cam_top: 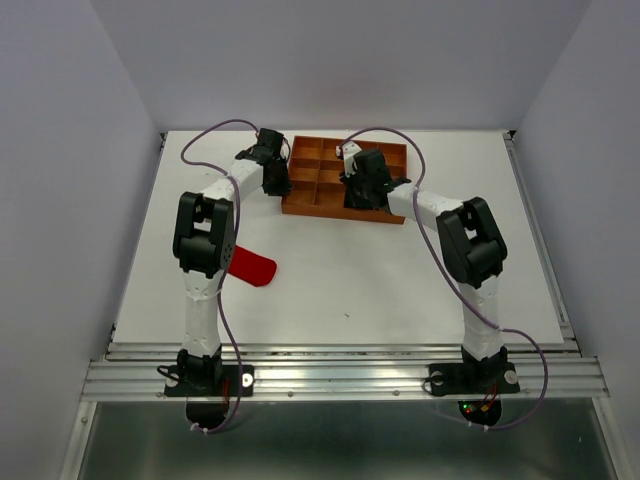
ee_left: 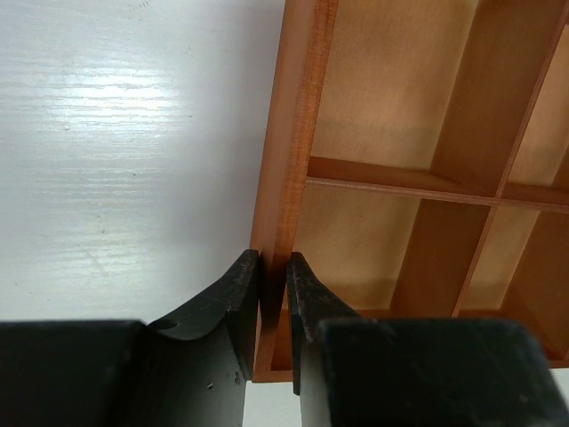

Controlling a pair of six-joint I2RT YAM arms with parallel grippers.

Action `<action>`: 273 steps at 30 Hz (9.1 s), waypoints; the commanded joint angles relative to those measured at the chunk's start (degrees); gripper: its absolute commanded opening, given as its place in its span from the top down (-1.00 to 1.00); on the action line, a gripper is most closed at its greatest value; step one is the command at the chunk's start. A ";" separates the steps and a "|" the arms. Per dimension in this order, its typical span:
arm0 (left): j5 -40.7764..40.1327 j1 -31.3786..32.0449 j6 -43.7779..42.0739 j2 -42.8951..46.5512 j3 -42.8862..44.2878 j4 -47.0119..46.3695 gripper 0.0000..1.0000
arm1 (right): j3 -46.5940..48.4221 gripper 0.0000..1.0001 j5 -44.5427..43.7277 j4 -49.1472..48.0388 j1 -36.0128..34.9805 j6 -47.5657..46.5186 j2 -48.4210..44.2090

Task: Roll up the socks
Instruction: Place the rolled socks into the container, then roll the socks

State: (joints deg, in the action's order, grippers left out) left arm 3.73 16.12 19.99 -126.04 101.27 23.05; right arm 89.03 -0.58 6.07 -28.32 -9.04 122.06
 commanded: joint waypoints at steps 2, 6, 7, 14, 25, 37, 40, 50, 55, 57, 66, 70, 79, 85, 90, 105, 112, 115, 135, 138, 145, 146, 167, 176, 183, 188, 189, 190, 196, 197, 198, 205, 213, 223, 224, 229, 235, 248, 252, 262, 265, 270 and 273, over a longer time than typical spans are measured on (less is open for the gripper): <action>-1.44 -0.56 2.34 -1.14 0.50 -0.55 1.00 | -1.76 0.98 1.98 8.52 -0.78 -1.42 0.54; -1.35 -0.56 2.34 -1.05 0.42 -0.55 1.00 | 1.04 0.99 1.99 11.77 -0.78 -0.55 3.35; -1.27 -0.48 2.25 -1.05 0.33 -0.64 1.00 | 1.75 0.99 2.07 13.17 -0.17 0.07 3.97; -0.74 -0.56 2.16 -1.23 0.50 -0.90 1.00 | 3.95 0.99 2.43 18.19 -0.16 1.74 7.84; 0.40 -0.47 2.16 -1.05 -0.20 -1.51 1.00 | 7.11 0.94 4.01 18.63 -0.16 3.58 10.83; 0.58 -0.47 2.86 1.23 -3.27 -2.48 1.00 | 5.63 0.67 -0.99 15.30 -0.78 6.58 9.61; 0.05 -0.48 3.21 2.11 -4.77 -2.83 1.00 | 5.80 0.52 -1.79 14.85 -0.78 7.10 7.41; -0.21 -0.56 3.65 3.60 -6.18 -3.45 1.00 | 7.47 0.05 -3.55 13.71 -0.78 7.98 0.37; -0.65 -0.56 4.18 4.57 -7.32 -3.89 1.00 | 7.03 -0.23 -3.99 13.71 -0.78 7.98 -4.28; -0.74 -0.56 4.44 5.18 -8.19 -4.06 1.00 | 6.77 -0.29 -5.22 13.62 -0.78 8.86 -5.69; -2.41 -0.56 5.76 7.38 -10.31 -4.42 1.00 | 0.53 -1.00 -3.73 8.79 -0.78 11.15 -15.18; -2.32 -0.48 5.94 7.82 -10.66 -4.42 1.00 | -0.53 -1.00 -6.88 8.09 -0.78 13.25 -17.20; -2.41 -0.56 3.57 7.39 -7.94 -3.62 0.82 | -3.78 -1.00 -10.67 6.50 -0.78 16.07 -20.28; 1.27 -0.56 -3.27 4.84 -4.08 -2.92 0.96 | -5.71 -1.00 -11.64 6.50 -0.78 15.37 -22.21; 1.90 -0.65 -5.31 4.31 -3.54 -3.71 0.98 | -7.29 -1.00 -12.34 6.50 -0.78 15.02 -23.71; 1.55 -0.91 -8.03 1.14 3.05 -1.43 0.82 | -10.81 -1.00 -14.01 6.68 -0.78 15.37 -27.93; -1.44 -1.00 -6.89 4.74 6.64 0.50 0.12 | -12.92 -1.00 -11.20 6.68 -0.78 16.42 -31.35; -2.23 -1.00 -6.02 7.11 9.82 3.40 -0.97 | -14.06 -1.00 -9.10 6.59 -0.78 16.77 -33.46; -22.44 -1.09 27.99 71.50 -47.74 15.79 -0.98 | -12.41 -1.00 20.28 -4.66 -27.47 17.48 -20.83; -24.90 -1.09 27.48 78.46 -50.38 18.70 -0.98 | -4.69 -1.00 17.90 -4.75 -29.60 16.33 -11.79; -33.07 -1.44 26.77 77.45 -44.34 25.99 -0.98 | 4.74 -1.00 21.14 -5.01 -30.66 18.09 0.01; -33.43 -1.44 26.68 76.74 -43.71 26.17 -0.98 | 5.96 -1.00 21.41 -4.75 -31.18 18.44 2.11; -21.15 -2.32 26.07 63.03 -46.69 3.61 -0.98 | -20.45 -1.00 15.96 -3.17 -24.35 20.39 -7.69; -7.60 -1.97 23.07 50.99 -52.30 -13.08 -0.98 | -28.38 -1.00 12.27 3.69 -21.44 14.75 -15.71; -3.99 -0.56 22.90 42.64 -53.03 -21.12 -0.98 | -29.18 -1.00 13.15 4.66 -21.43 12.73 -16.68; -3.99 -0.21 23.52 41.14 -52.41 -22.70 -0.98 | -29.27 -1.00 13.94 5.01 -21.43 11.50 -16.24; -3.99 -0.12 23.69 41.05 -52.32 -24.35 -0.98 | -29.18 -1.00 13.59 5.10 -21.43 11.41 -16.15; -4.08 -0.04 23.52 40.87 -52.41 -24.63 -0.98 | -28.92 -1.00 13.41 5.10 -21.43 11.41 -16.06; -3.99 0.40 23.52 36.75 -52.32 -27.00 -0.98 | -28.83 -1.00 13.94 5.18 -21.43 10.80 -16.68; -3.99 0.66 23.60 36.13 -52.06 -27.00 -0.98 | -28.83 -1.00 13.59 5.36 -21.43 10.80 -16.68; -4.08 1.02 23.52 35.08 -52.06 -27.00 -0.98 | -28.74 -1.00 12.98 5.19 -21.43 11.14 -16.77; -5.22 2.60 25.10 35.07 -55.92 -27.00 -0.98 | -26.90 -1.00 7.52 5.63 -16.96 17.82 -17.82; -9.18 7.61 33.70 43.05 -65.93 -21.90 -0.98 | -26.63 -1.00 8.23 1.23 -12.56 18.09 -16.95; -10.49 12.43 43.02 54.67 -74.81 -21.46 -0.98 | -24.96 -1.00 20.14 -2.46 -8.34 -1.12 -13.26; -10.67 12.88 43.55 54.67 -75.60 -21.90 -0.98 | -24.70 -1.00 22.09 -2.72 -8.33 -2.98 -12.21; -8.92 15.16 46.71 52.65 -77.01 -23.13 -0.98 | -21.71 -1.00 27.12 -2.46 -7.81 -12.30 -9.30; -8.91 20.52 51.90 55.63 -78.07 -24.54 -0.98 | -19.26 -1.00 25.45 -0.36 -7.81 -19.52 -9.56; -14.53 23.26 48.31 68.37 -68.85 -10.15 -0.98 | -16.87 -1.00 26.34 11.17 -9.38 -16.55 -20.36; -22.61 22.12 47.08 72.07 -62.36 1.98 -0.98 | -23.45 -1.00 15.98 5.73 -16.04 -9.35 -26.60; -15.24 2.35 33.37 72.78 -61.46 0.50 -0.98 | -19.62 -1.00 -9.96 5.35 -35.21 2.26 -21.52; -16.03 0.58 31.43 71.90 -60.67 1.91 -0.98 | -13.55 -1.00 -13.03 9.31 -36.81 4.89 -16.86; -14.72 -1.96 28.09 70.49 -60.84 2.00 -0.98 | -8.71 -1.00 -16.11 12.39 -40.14 6.05 -11.59; -12.44 -3.46 26.69 69.44 -61.37 0.77 -0.98 | -7.04 -1.00 -19.79 12.74 -41.90 4.47 -8.51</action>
State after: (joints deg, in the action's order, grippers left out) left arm -10.72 14.13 50.57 -56.10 39.59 24.25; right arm 78.65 -13.85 17.08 -67.37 -5.06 111.63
